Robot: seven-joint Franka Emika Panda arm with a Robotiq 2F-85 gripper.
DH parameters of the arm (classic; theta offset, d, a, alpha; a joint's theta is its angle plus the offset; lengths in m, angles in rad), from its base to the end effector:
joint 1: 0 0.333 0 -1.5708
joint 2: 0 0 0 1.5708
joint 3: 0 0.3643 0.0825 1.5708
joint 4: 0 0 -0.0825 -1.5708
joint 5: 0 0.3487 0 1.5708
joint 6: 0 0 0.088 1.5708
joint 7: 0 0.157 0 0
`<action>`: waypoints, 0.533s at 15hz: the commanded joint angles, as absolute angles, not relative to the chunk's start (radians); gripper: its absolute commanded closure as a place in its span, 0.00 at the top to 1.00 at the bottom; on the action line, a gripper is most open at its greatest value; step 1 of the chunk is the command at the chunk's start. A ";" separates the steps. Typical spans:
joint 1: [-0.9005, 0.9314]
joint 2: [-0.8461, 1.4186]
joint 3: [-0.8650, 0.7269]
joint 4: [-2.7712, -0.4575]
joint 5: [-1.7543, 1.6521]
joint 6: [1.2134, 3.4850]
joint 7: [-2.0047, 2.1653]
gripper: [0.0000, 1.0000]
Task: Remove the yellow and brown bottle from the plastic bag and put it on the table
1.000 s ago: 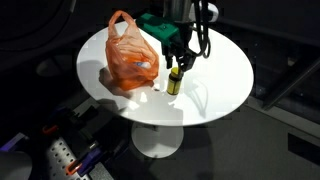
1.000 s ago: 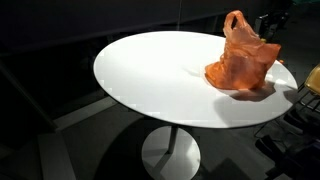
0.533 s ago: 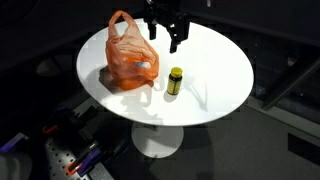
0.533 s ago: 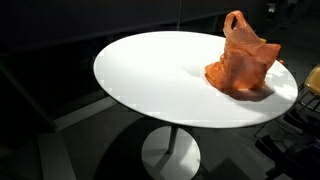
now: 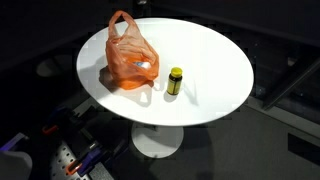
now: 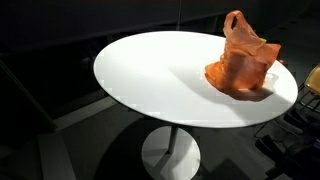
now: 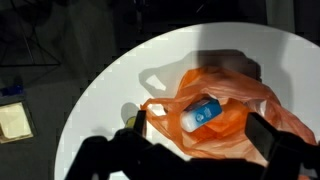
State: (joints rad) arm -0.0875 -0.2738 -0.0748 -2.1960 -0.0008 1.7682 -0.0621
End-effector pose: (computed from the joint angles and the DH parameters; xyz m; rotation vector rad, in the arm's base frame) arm 0.3941 -0.0668 0.4945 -3.0928 0.1480 0.2352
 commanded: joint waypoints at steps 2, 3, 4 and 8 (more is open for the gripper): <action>-0.075 -0.373 -0.051 -2.200 -0.019 1.673 -0.012 1.00; -0.074 -0.384 -0.047 -2.199 -0.018 1.663 -0.004 1.00; -0.073 -0.392 -0.043 -2.200 -0.019 1.656 0.005 1.00; -0.069 -0.369 -0.055 -2.195 -0.003 1.675 -0.025 1.00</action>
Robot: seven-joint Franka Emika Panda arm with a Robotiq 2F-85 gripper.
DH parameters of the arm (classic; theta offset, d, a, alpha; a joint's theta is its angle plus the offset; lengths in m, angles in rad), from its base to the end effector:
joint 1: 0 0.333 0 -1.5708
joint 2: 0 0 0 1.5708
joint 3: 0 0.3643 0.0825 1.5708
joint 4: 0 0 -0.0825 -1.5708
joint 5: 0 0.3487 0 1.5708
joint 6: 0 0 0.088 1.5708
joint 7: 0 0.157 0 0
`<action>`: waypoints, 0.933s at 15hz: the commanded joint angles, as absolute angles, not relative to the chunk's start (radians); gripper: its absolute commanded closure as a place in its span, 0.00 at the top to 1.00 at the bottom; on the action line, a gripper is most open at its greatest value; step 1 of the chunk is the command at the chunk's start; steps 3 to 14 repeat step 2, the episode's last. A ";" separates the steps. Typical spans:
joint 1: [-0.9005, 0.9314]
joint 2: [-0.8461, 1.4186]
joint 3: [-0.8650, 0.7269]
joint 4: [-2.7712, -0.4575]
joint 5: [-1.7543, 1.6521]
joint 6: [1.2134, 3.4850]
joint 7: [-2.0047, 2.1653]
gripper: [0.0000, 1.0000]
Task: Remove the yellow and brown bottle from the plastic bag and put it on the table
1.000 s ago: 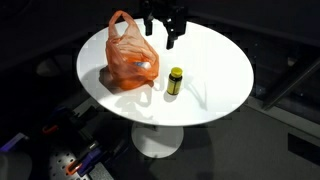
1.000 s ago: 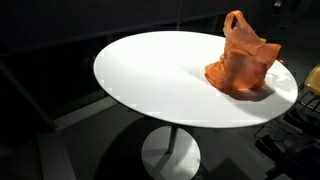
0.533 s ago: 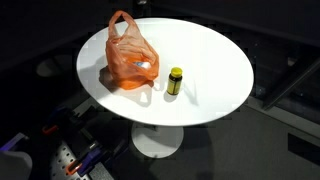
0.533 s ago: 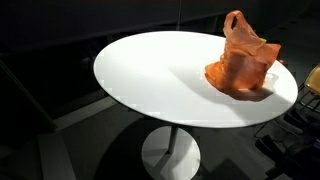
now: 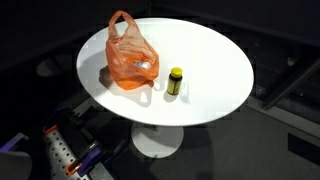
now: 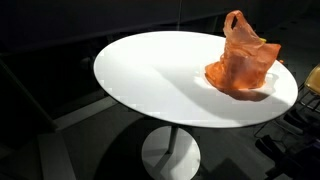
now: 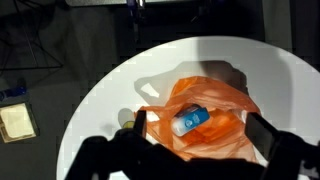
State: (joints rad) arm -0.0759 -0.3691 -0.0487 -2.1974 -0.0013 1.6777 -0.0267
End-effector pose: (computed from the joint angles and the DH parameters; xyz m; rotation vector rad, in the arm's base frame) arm 0.3641 -0.0480 0.5249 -3.1022 0.1444 0.2324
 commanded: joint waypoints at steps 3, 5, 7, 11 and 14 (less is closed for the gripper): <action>-0.069 -0.361 -0.056 -2.195 -0.003 1.676 -0.025 1.00; -0.069 -0.361 -0.056 -2.195 -0.003 1.676 -0.025 1.00; -0.069 -0.361 -0.056 -2.195 -0.003 1.676 -0.025 1.00; -0.069 -0.361 -0.056 -2.195 -0.003 1.676 -0.025 1.00; -0.069 -0.361 -0.056 -2.195 -0.003 1.676 -0.025 1.00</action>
